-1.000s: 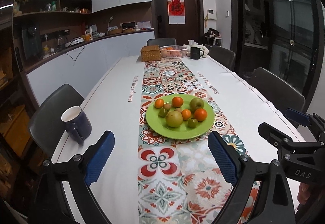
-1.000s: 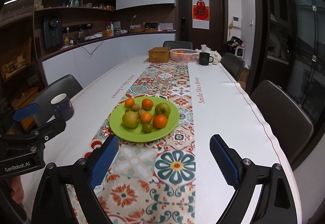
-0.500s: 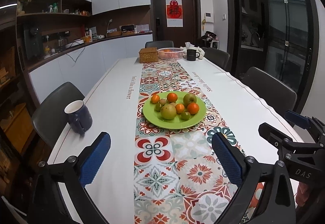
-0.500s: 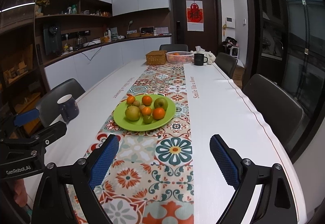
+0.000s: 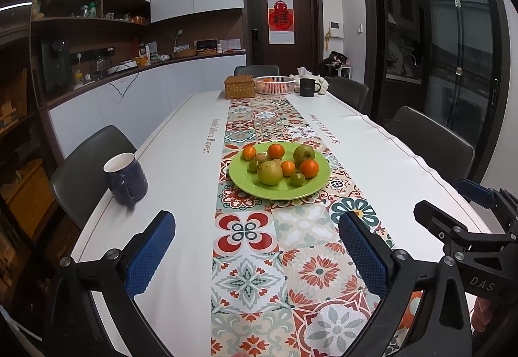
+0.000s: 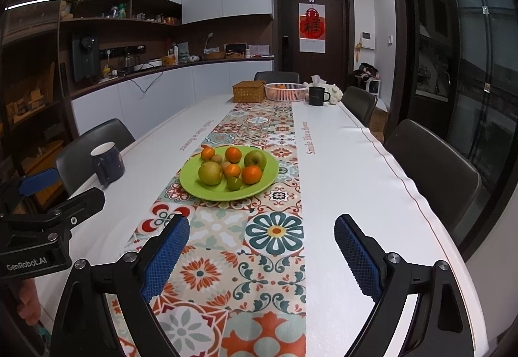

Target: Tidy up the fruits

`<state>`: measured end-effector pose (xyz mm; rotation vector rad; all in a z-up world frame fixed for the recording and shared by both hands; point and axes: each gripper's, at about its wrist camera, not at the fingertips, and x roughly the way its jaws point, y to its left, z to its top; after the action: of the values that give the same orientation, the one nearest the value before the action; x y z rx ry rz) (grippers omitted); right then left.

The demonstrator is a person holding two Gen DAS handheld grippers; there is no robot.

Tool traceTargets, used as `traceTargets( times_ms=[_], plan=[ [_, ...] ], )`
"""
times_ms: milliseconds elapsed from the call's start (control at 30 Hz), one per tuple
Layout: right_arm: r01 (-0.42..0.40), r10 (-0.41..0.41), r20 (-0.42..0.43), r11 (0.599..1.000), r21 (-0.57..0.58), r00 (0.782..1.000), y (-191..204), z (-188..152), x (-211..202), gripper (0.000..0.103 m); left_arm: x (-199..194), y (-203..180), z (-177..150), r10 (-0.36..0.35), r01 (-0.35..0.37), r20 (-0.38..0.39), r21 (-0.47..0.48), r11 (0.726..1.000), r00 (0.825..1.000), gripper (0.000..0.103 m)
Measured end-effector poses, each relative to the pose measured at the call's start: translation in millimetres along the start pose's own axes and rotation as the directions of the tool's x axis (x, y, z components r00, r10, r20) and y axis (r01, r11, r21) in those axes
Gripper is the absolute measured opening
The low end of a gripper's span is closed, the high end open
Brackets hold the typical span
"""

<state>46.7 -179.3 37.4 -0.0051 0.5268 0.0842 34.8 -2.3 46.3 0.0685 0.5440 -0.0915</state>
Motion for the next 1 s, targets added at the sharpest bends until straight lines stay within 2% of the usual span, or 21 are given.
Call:
traceTargets(
  times_ms=[600, 1000],
  plan=[
    [-0.003, 0.003, -0.007, 1.0, -0.003, 1.0, 2.6, -4.0, 1.8, 0.092, 2.3, 1.0, -2.3, -0.003, 0.003, -0.009, -0.003, 1.0, 1.0, 0.103],
    [-0.005, 0.005, -0.015, 1.0, -0.003, 1.0, 3.3, -5.7, 4.9, 0.092, 4.3, -0.6, -5.9, 0.028, -0.028, -0.004, 0.011, 1.0, 1.0, 0.103]
  ],
)
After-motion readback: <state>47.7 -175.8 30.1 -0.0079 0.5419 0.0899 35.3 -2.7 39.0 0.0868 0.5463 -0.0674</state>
